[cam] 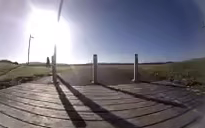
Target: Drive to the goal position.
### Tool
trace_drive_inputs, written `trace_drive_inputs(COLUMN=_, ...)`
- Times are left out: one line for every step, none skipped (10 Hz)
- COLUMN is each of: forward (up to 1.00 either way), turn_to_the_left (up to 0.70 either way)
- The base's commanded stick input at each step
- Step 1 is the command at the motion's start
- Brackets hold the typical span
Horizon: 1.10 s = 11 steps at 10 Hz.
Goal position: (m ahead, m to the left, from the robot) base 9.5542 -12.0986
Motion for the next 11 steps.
trace_drive_inputs(forward=0.7, turn_to_the_left=0.0)
trace_drive_inputs(forward=0.7, turn_to_the_left=0.0)
trace_drive_inputs(forward=0.7, turn_to_the_left=0.0)
trace_drive_inputs(forward=0.7, turn_to_the_left=0.0)
trace_drive_inputs(forward=0.7, turn_to_the_left=0.0)
trace_drive_inputs(forward=0.7, turn_to_the_left=0.0)
trace_drive_inputs(forward=0.7, turn_to_the_left=-0.09)
trace_drive_inputs(forward=0.7, turn_to_the_left=-0.32)
trace_drive_inputs(forward=0.7, turn_to_the_left=-0.35)
trace_drive_inputs(forward=0.7, turn_to_the_left=-0.35)
trace_drive_inputs(forward=0.7, turn_to_the_left=-0.35)
